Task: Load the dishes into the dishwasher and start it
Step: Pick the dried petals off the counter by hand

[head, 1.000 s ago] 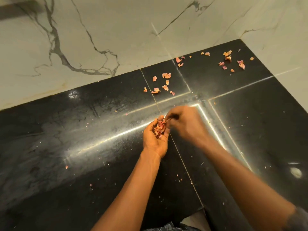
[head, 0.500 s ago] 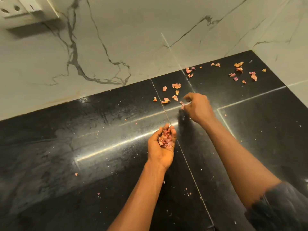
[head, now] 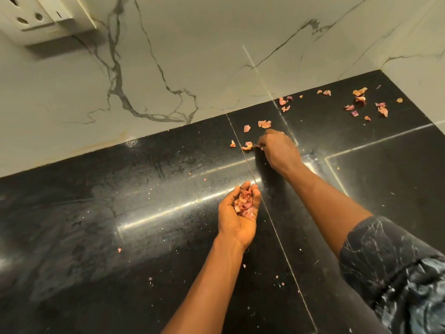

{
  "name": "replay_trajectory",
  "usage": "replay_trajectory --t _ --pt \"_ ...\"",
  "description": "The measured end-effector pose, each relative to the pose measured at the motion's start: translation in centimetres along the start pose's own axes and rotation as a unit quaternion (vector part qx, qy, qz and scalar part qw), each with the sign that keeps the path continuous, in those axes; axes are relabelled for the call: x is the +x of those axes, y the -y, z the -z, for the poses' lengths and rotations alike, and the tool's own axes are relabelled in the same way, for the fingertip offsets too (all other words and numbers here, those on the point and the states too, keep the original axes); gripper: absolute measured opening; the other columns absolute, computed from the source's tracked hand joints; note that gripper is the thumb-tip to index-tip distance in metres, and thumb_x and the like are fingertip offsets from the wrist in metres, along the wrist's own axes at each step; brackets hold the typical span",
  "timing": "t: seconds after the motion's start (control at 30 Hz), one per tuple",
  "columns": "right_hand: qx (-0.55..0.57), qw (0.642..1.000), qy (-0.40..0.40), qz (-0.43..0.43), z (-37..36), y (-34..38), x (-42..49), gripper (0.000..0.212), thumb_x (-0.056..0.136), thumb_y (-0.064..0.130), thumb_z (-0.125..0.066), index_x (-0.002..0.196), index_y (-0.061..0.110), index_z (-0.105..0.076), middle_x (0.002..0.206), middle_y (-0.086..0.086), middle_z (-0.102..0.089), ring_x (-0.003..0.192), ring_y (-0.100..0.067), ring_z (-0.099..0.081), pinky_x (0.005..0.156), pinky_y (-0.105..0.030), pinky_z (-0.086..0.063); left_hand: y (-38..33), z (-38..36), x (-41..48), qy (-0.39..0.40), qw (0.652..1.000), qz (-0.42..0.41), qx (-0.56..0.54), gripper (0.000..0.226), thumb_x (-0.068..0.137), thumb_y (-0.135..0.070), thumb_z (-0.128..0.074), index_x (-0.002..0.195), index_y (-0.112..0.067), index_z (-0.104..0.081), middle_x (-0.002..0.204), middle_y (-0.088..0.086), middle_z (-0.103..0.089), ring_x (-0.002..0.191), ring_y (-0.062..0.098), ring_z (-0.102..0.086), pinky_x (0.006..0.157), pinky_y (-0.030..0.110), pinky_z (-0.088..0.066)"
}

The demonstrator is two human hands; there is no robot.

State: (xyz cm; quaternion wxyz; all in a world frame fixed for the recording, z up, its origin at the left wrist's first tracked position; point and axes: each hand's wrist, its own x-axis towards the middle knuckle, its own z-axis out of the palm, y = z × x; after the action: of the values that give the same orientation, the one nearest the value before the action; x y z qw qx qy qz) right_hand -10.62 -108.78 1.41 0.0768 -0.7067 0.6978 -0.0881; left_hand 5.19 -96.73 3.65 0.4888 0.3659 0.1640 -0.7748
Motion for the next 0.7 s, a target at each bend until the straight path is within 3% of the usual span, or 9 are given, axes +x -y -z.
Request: replay_trajectory --t 0.1,0.2,0.3,0.43,0.53,0.6,0.7 --pt "0.028 0.999 0.02 -0.006 0.0 -0.4 -1.5 0.021 0.083 0.0 -0.059 0.092 0.011 -0.075 0.092 -0.01 -0.064 0.085 -0.036 -0.064 0.067 -0.037 -0.051 0.0 -0.1 0.3 0.002 1.0 -0.003 -0.006 0.025 0.099 -0.007 -0.049 0.094 0.008 -0.068 0.083 0.017 -0.072 0.076 0.026 -0.072 0.074 0.034 -0.062" --pt "0.117 0.99 0.013 -0.073 0.6 -1.3 -3.3 0.02 0.085 0.003 -0.062 0.088 0.014 -0.078 0.092 -0.008 -0.074 0.086 -0.03 -0.068 0.076 -0.037 -0.056 0.1 0.1 0.7 0.003 1.0 -0.005 -0.001 0.025 0.099 -0.008 -0.049 0.096 0.008 -0.068 0.086 0.017 -0.071 0.079 0.027 -0.071 0.077 0.035 -0.061" --pt "0.225 0.966 -0.001 -0.129 1.7 -0.4 -6.1 0.017 0.088 0.002 -0.068 0.092 0.013 -0.08 0.092 -0.005 -0.076 0.083 -0.016 -0.068 0.082 -0.029 -0.055 0.3 0.0 1.3 0.001 1.0 -0.008 0.007 0.024 0.099 -0.007 -0.05 0.102 0.009 -0.067 0.091 0.02 -0.071 0.086 0.03 -0.07 0.082 0.037 -0.061" --pt "0.229 0.973 0.027 0.011 4.3 3.8 -10.7 0.02 0.087 0.004 -0.068 0.096 0.018 -0.079 0.093 0.003 -0.073 0.086 -0.01 -0.064 0.08 -0.026 -0.054 0.6 0.1 1.8 0.004 1.0 -0.005 0.02 0.023 0.098 -0.01 -0.051 0.102 0.005 -0.067 0.097 0.019 -0.072 0.088 0.027 -0.071 0.087 0.035 -0.058" --pt "0.16 0.979 0.094 0.083 5.3 5.6 -12.0 0.018 0.091 0.013 -0.063 0.099 0.023 -0.075 0.095 0.004 -0.072 0.087 -0.015 -0.066 0.077 -0.035 -0.057 0.7 0.6 1.9 0.002 0.999 0.003 0.034 0.022 0.098 -0.014 -0.052 0.101 0.001 -0.068 0.093 0.015 -0.071 0.086 0.022 -0.069 0.09 0.031 -0.053" --pt "0.152 0.978 0.115 0.081 5.9 6.0 -11.5 0.021 0.091 0.011 -0.062 0.101 0.024 -0.075 0.097 0.003 -0.074 0.089 -0.017 -0.068 0.079 -0.039 -0.059 0.7 0.7 1.9 0.004 1.0 0.006 0.026 0.023 0.098 -0.013 -0.051 0.1 0.001 -0.068 0.094 0.015 -0.071 0.088 0.022 -0.069 0.093 0.032 -0.052" --pt "0.207 0.976 0.065 0.019 6.2 5.0 -7.8 0.028 0.093 0.005 -0.062 0.112 0.019 -0.077 0.111 -0.001 -0.075 0.101 -0.017 -0.069 0.095 -0.034 -0.055 0.3 0.5 1.7 0.006 1.0 0.002 0.0 0.025 0.099 -0.009 -0.05 0.102 0.007 -0.069 0.1 0.021 -0.072 0.093 0.028 -0.071 0.086 0.038 -0.06"
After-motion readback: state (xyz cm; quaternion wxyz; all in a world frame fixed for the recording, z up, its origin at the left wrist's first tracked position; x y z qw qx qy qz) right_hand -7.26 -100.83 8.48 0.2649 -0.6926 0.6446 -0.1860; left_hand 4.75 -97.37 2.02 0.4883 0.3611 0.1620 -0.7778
